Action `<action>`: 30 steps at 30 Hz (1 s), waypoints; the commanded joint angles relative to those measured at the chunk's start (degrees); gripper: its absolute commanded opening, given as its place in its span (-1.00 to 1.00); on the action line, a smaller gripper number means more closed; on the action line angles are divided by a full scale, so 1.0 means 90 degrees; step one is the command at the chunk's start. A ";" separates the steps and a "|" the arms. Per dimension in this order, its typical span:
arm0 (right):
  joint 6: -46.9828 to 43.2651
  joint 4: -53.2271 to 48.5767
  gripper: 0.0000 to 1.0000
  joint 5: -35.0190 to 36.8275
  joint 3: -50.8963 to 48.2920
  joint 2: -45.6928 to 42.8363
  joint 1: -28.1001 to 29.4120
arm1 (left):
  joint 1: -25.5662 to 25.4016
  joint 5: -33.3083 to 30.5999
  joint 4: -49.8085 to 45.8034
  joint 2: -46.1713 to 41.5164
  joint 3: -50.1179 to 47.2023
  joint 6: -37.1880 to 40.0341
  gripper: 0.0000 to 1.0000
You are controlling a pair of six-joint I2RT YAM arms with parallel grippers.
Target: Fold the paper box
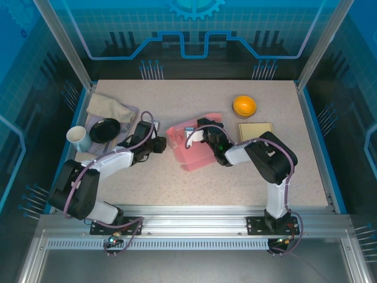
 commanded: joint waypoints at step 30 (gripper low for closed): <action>-0.0129 -0.0434 -1.00 0.0100 0.0328 0.0475 -0.0037 | -0.0271 0.2076 0.0349 0.0528 0.0574 0.0773 -0.21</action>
